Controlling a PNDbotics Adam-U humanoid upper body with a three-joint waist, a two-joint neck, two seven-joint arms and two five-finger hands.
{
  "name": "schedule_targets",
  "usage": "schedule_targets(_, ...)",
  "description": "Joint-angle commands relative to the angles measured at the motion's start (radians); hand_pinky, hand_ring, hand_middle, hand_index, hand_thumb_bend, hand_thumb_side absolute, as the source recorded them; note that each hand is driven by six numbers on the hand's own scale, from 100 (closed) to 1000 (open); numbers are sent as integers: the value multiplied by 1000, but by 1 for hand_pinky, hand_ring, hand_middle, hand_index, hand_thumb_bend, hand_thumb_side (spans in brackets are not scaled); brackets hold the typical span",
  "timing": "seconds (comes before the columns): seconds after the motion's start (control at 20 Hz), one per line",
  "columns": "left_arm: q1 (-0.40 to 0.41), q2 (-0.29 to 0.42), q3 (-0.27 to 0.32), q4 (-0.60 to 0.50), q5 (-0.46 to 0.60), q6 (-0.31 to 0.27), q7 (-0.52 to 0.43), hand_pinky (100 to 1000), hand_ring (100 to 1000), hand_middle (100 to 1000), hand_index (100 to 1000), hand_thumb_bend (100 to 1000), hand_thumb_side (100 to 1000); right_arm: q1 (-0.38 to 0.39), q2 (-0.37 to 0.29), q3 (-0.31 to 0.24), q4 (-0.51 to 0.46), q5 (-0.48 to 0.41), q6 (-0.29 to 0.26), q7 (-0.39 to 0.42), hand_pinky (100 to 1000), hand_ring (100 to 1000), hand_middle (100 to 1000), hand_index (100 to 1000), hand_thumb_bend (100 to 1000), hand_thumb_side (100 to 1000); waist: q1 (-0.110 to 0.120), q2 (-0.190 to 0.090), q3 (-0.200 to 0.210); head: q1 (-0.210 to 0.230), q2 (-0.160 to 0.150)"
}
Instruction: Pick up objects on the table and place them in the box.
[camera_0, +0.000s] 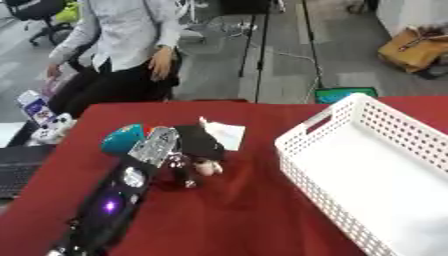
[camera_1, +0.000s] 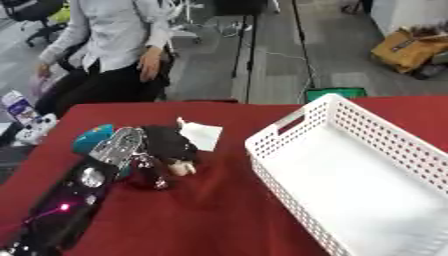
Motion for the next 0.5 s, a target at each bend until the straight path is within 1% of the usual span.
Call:
schedule_targets(0.05, -25, 9, 8, -9, 15, -148, -134, 687, 823, 872, 970, 325, 392, -9, -16, -2, -18, 0, -120, -122, 757, 677, 669, 703, 100, 859, -5, -15, -1, 4, -11)
schedule_targets(0.2, -27, 8, 7, -8, 26, -148, -129, 674, 814, 865, 970, 290, 377, -9, -17, -1, -18, -1, -121, -122, 757, 678, 669, 704, 100, 858, -5, -15, -1, 4, -13)
schedule_targets(0.3, -29, 7, 7, -6, 33, -148, -131, 671, 812, 863, 970, 287, 375, -10, -17, 0, -18, -1, -122, -122, 757, 678, 669, 704, 100, 857, -5, -14, -1, 4, -12)
schedule_targets(0.35, -30, 7, 6, -5, 37, -148, -133, 654, 800, 852, 968, 272, 368, -10, -17, 0, -18, -1, -122, -122, 757, 678, 669, 704, 100, 856, -4, -14, -1, 5, -13)
schedule_targets(0.5, -35, 6, 6, -3, 49, -148, -143, 630, 788, 844, 964, 276, 359, -11, -18, 1, -18, -1, -122, -122, 757, 678, 669, 704, 100, 856, -3, -14, -1, 5, -13)
